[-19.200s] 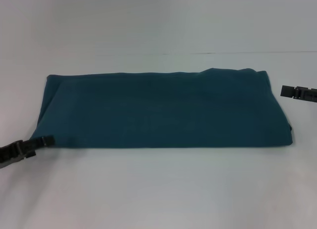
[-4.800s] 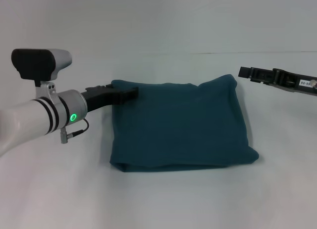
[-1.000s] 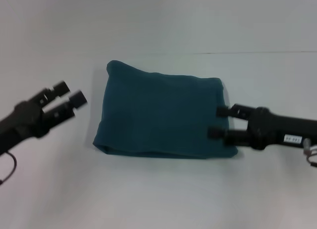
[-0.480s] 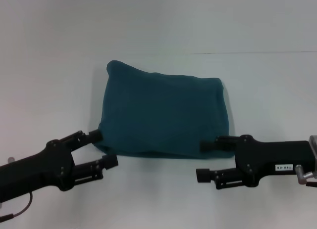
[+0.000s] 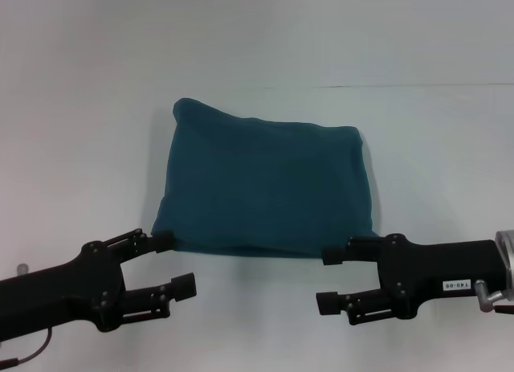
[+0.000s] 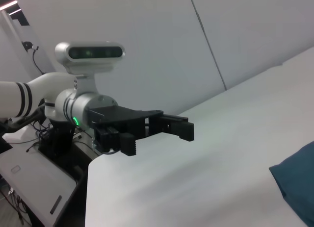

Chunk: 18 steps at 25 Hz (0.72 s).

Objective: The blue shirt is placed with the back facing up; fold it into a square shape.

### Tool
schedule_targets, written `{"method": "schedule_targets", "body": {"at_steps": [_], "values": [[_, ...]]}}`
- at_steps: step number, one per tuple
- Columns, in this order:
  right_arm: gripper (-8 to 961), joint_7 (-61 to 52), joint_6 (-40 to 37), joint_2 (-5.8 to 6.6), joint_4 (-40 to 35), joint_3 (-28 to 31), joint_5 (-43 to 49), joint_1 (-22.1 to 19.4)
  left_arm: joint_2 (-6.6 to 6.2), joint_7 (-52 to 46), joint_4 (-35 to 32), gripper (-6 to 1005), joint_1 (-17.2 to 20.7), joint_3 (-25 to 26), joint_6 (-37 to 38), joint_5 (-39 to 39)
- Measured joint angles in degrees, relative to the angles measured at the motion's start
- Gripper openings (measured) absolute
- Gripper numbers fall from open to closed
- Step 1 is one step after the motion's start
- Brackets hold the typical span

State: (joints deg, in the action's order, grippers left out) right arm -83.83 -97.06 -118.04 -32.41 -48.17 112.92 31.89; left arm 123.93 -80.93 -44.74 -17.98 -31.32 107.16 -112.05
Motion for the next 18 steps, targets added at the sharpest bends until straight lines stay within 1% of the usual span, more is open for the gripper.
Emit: {"method": "schedule_targets", "body": {"at_steps": [18], "values": [[915, -0.2, 0.0, -0.16, 0.3, 0.0, 0.1, 0.0, 0.00, 0.8, -0.2, 888, -0.3, -0.2, 2.1, -2.0]]}}
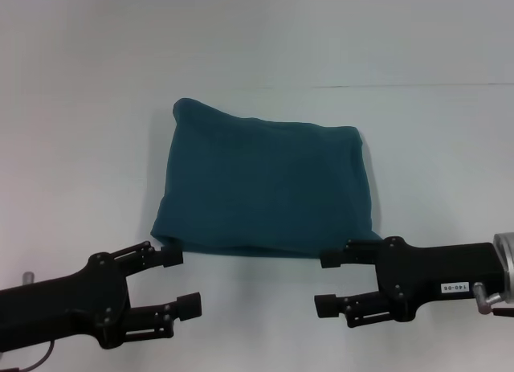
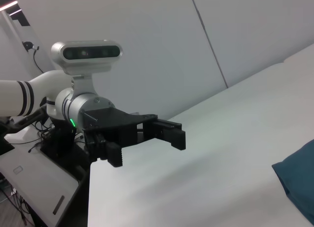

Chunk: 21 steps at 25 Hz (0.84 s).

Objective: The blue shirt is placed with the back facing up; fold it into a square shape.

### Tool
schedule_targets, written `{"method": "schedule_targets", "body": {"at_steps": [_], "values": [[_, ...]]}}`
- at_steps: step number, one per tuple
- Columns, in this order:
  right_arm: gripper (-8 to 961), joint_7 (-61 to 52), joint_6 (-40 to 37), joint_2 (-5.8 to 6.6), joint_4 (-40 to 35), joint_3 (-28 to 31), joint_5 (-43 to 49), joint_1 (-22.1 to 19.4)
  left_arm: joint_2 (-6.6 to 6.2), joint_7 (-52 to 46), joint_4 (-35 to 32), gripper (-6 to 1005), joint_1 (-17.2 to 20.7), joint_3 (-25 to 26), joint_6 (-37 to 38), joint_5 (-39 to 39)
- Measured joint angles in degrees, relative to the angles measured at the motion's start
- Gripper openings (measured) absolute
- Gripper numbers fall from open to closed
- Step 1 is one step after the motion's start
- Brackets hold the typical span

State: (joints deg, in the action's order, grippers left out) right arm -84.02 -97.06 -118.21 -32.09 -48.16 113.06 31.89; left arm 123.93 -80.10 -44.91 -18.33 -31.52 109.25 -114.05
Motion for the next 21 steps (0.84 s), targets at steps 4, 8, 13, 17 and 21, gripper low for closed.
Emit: {"method": "schedule_targets", "body": {"at_steps": [4, 8, 13, 17, 21], "values": [[915, 0.0, 0.0, -0.08, 0.1, -0.1, 0.2, 0.1, 0.00, 0.1, 0.0, 887, -0.2, 0.0, 0.0, -0.2], [915, 0.0, 0.4, -0.16, 0.1, -0.2, 0.7, 0.2, 0.00, 0.1, 0.1, 887, -0.3, -0.1, 0.0, -0.2], [915, 0.0, 0.6, -0.17, 0.1, -0.1, 0.7, 0.2, 0.00, 0.1, 0.2, 888, -0.3, -0.1, -0.1, -0.2], [915, 0.0, 0.6, -0.12, 0.1, 0.0, 0.7, 0.2, 0.00, 0.1, 0.4, 888, -0.3, -0.1, -0.3, -0.2], [915, 0.0, 0.6, -0.09, 0.1, 0.1, 0.7, 0.2, 0.00, 0.1, 0.4, 888, -0.3, -0.2, -0.4, -0.2]]}}
